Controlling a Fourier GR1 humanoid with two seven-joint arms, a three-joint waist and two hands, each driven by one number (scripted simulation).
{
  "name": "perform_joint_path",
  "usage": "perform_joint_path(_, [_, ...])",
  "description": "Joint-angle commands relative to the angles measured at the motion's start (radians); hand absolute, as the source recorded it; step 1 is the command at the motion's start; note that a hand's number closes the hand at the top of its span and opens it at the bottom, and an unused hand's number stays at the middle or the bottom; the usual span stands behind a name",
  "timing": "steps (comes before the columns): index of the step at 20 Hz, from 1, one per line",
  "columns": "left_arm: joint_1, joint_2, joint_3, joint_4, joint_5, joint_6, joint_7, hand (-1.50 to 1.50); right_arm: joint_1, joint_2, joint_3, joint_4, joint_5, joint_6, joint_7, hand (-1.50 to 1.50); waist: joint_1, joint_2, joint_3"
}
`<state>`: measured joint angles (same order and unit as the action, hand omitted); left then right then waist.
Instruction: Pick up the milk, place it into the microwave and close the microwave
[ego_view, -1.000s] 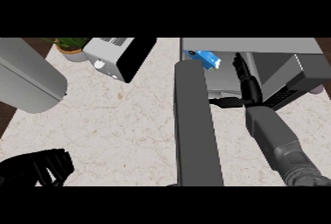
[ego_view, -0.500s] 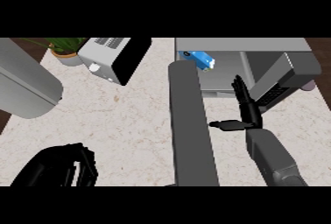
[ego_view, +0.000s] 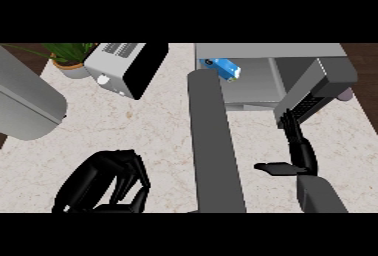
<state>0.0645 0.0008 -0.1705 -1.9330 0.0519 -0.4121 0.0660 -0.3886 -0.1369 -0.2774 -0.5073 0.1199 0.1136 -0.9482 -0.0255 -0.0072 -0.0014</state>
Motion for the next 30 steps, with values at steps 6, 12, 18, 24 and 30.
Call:
perform_joint_path(6, [-0.201,-0.001,-0.224,0.299,-0.158,0.159,-0.106,1.5,0.31,-0.042,0.057,-0.327,-0.041,0.13,0.02,-1.5,-0.009,0.003,-0.001])
perform_joint_path(12, [-0.305,-0.001,-0.373,0.583,-0.2,0.3,-0.207,1.5,0.487,-0.062,0.082,-0.532,-0.061,0.164,0.006,-1.5,-0.018,0.007,-0.001])
perform_joint_path(18, [-0.457,-0.001,-0.467,0.878,-0.131,0.495,-0.379,1.5,0.509,-0.118,0.091,-0.748,-0.139,0.249,0.128,-1.5,-0.02,0.011,-0.001])
perform_joint_path(24, [-0.522,-0.001,-0.582,0.988,0.068,0.694,-0.514,1.5,0.602,-0.12,0.121,-0.908,-0.23,0.328,0.141,-1.5,-0.063,0.017,-0.003])
perform_joint_path(30, [-0.619,-0.001,-0.7,1.066,0.219,0.769,-0.508,1.5,0.585,-0.167,0.126,-1.044,-0.301,0.342,0.27,-1.5,-0.099,0.025,-0.004])
